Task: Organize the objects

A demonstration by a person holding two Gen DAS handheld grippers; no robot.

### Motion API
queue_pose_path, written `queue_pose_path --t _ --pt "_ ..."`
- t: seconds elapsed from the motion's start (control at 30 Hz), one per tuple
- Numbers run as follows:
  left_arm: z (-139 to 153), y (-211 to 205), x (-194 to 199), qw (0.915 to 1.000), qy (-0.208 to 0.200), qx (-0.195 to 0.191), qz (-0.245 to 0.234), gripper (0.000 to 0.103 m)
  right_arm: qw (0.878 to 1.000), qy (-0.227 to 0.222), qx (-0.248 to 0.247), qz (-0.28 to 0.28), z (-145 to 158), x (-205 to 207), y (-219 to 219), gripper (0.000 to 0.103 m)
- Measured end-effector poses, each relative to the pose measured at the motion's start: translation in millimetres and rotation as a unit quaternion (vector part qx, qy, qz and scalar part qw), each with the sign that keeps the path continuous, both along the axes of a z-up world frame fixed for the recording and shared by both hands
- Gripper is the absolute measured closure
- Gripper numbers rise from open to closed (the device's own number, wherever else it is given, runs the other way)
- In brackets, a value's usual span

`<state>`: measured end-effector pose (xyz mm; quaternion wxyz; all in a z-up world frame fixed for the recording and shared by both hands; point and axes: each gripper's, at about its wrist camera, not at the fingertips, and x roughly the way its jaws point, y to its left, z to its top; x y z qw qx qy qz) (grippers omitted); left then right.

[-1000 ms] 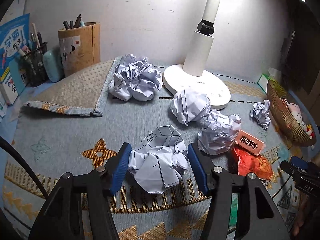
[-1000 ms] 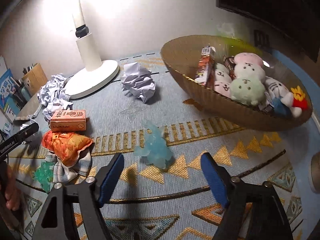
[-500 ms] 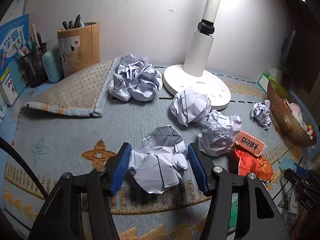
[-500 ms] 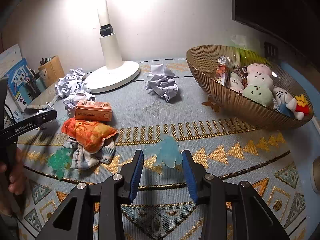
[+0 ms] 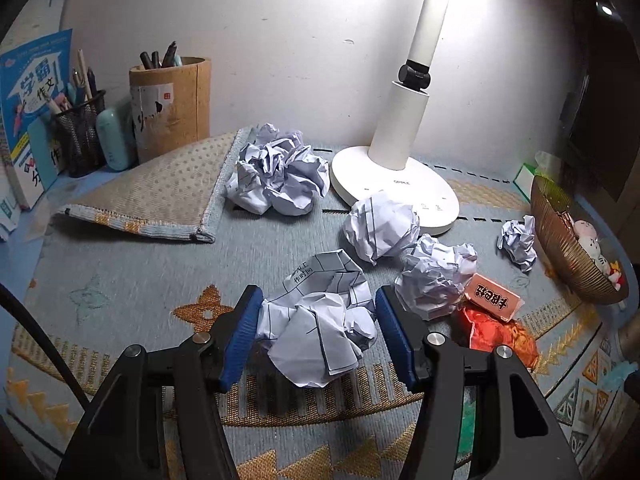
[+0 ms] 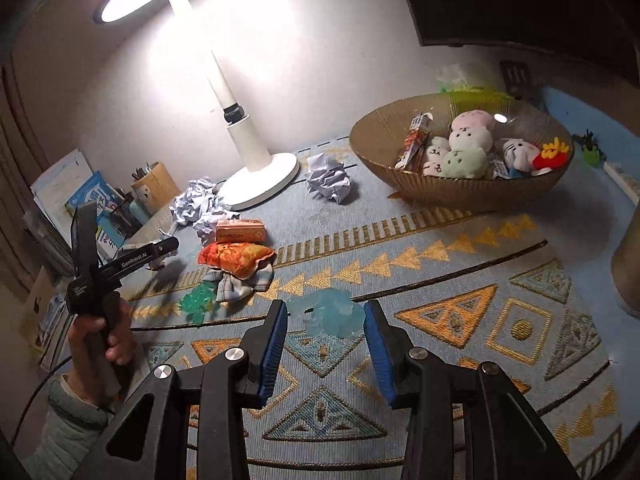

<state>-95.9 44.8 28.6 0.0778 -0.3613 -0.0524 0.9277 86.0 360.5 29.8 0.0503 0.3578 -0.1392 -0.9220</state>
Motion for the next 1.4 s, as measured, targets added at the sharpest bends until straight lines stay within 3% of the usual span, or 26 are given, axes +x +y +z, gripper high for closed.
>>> queue_pose_path --t 0.1,0.2,0.4,0.5,0.63,0.67,0.73,0.77,0.8,0.9,0.97,1.03,1.1,1.2,1.27,1.3,1.4 --pt "22.6 15.7 11.2 0.9994 0.018 0.013 -0.026 0.047 1.0 0.022 0.0 -0.014 19.3 7.9 13.7 0.064" --pt "62.8 46.1 24.6 0.9959 0.05 0.024 -0.071 0.047 0.997 0.055 0.014 -0.043 46.1 12.7 28.8 0.064" --pt "129.2 144.3 17.9 0.978 0.069 0.037 -0.193 0.047 0.986 0.113 0.049 -0.113 101.2 -10.5 59.9 0.064" --pt "135.4 194.0 1.0 0.9705 0.062 0.04 -0.229 0.047 0.979 0.126 0.059 -0.15 115.5 -30.2 75.7 0.064" --pt "121.9 245.0 -16.3 0.9641 0.046 0.036 -0.259 0.047 0.977 0.113 0.063 -0.17 115.2 -54.1 92.8 0.064" --pt "118.7 253.3 -17.9 0.9626 0.044 0.041 -0.264 0.045 0.977 0.108 0.066 -0.171 112.3 -59.9 96.5 0.064" --pt "109.1 267.1 -26.5 0.9625 0.028 0.051 -0.265 0.029 0.978 0.097 0.063 -0.174 103.1 -70.7 104.9 0.064" --pt "103.1 272.0 -31.3 0.9633 0.015 0.054 -0.263 0.013 0.979 0.09 0.052 -0.176 97.8 -74.7 110.3 0.064" --pt "97.9 273.6 -36.0 0.9639 0.005 0.059 -0.259 0.01 0.98 0.082 0.039 -0.175 93.0 -78.6 115.7 0.064" --pt "88.8 263.4 -40.1 0.9647 -0.021 0.068 -0.253 0.01 0.986 0.05 0.012 -0.161 83.4 -85.8 126.3 0.056" --pt "92.7 242.8 -32.5 0.9661 -0.015 0.076 -0.246 0.01 0.986 0.053 0.0 -0.158 83.0 -79.1 128.3 0.052" --pt "99.6 215.4 -21.7 0.9694 -0.003 0.081 -0.232 0.01 0.985 0.066 0.007 -0.159 86.5 -68.7 123.1 0.029" --pt "105.7 181.4 -5.5 0.9734 0.009 0.085 -0.213 0.01 0.983 0.082 0.018 -0.161 90.7 -53.5 111.8 0.027" --pt "106.9 125.5 24.3 0.9825 0.034 0.081 -0.164 0.008 0.988 0.094 0.021 -0.123 90.0 -32.1 81.7 0.026" --pt "97.9 87.3 45.0 0.9884 0.044 0.072 -0.126 0.007 0.992 0.088 0.031 -0.084 80.2 -22.6 54.4 0.017" --pt "90.8 70.5 53.2 0.9904 0.039 0.068 -0.113 0.007 0.994 0.081 0.037 -0.066 72.2 -19.2 40.3 0.007" --pt "64.8 19.3 83.3 0.9959 0.02 0.07 -0.054 0.007 0.998 0.05 0.035 -0.033 44.9 -13.8 8.7 0.006"
